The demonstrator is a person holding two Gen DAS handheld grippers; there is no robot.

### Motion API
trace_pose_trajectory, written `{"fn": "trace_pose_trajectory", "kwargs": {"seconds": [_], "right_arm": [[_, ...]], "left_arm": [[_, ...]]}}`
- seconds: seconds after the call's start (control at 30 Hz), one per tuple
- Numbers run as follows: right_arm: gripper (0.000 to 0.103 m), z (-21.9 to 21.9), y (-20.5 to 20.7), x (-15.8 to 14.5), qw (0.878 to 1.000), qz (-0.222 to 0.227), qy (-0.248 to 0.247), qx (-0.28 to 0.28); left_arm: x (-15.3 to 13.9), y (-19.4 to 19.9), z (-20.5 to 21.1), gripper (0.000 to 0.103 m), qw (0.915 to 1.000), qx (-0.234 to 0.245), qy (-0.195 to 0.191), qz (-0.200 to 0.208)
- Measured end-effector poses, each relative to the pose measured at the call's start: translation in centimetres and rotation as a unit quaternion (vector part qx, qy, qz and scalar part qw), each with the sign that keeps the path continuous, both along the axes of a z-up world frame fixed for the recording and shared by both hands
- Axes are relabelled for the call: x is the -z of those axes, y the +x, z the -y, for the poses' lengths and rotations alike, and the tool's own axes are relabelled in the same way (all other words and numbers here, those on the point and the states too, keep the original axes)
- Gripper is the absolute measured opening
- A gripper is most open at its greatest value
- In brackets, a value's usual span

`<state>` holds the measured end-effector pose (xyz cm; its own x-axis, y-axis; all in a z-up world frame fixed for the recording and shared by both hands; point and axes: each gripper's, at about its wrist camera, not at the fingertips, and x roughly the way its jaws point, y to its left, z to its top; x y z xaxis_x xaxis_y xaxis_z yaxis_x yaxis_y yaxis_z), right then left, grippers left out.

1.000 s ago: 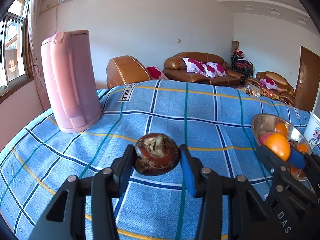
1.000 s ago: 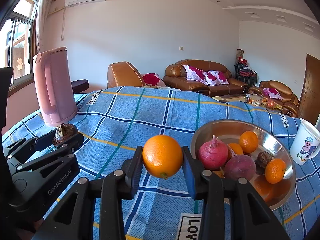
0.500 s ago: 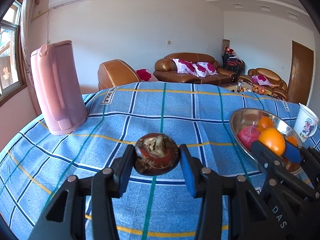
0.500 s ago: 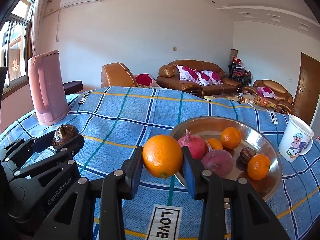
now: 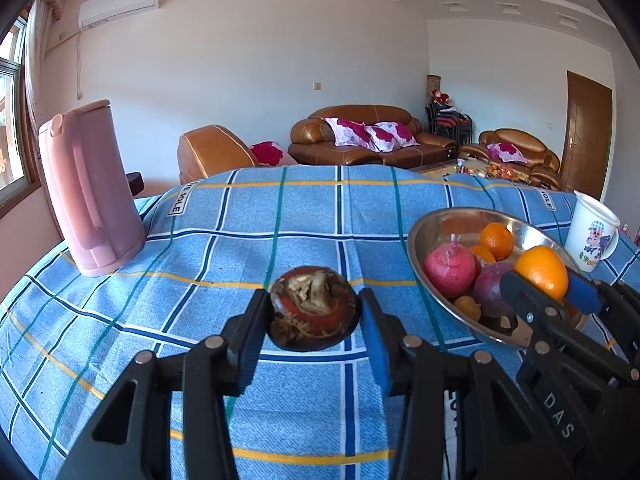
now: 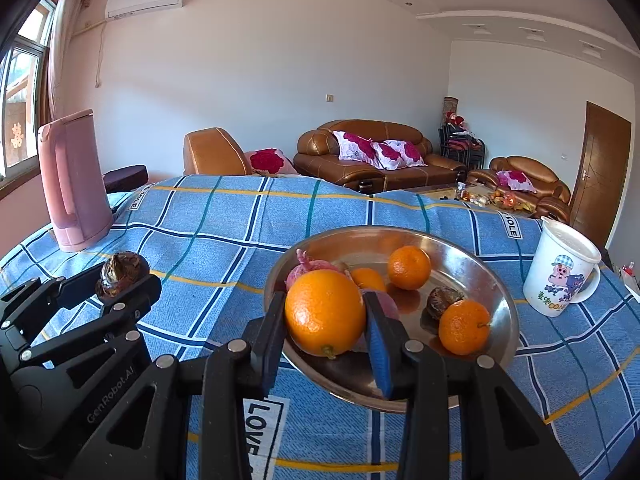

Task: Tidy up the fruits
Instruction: 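Carry the brown fruit and small orange over the steel plate with both tools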

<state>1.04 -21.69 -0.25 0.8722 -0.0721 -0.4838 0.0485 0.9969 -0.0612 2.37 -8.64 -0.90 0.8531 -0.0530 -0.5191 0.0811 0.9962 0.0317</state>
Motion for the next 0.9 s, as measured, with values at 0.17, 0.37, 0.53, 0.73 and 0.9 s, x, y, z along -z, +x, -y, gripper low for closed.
{"fn": "trace_pose_trajectory", "kwargs": {"seconds": [0.17,0.37,0.53,0.73,0.9], "right_arm": [[0.04,1.2,-0.4,-0.1,1.0,0.001,-0.003,0.007],[0.04,2.7,-0.6,-0.3,1.0,0.001,-0.005,0.016],[0.04,3.8,-0.7,-0.3,1.0,0.0,-0.006,0.026],[0.04,5.1,-0.7,-0.5,0.999,0.001,-0.008,0.034],[0.04,6.4,-0.7,-0.5,0.999,0.0,-0.008,0.041]], "left_arm": [[0.1,-0.1,1.4,0.047,0.9999,0.01,0.0,-0.004],[0.1,-0.3,3.2,0.047,0.9997,0.025,0.001,-0.004],[0.1,-0.2,4.7,0.047,0.9993,0.036,0.001,-0.005],[0.1,-0.3,6.2,0.047,0.9989,0.047,0.001,-0.005],[0.0,-0.3,7.4,0.047,0.9985,0.054,0.001,-0.005]]}}
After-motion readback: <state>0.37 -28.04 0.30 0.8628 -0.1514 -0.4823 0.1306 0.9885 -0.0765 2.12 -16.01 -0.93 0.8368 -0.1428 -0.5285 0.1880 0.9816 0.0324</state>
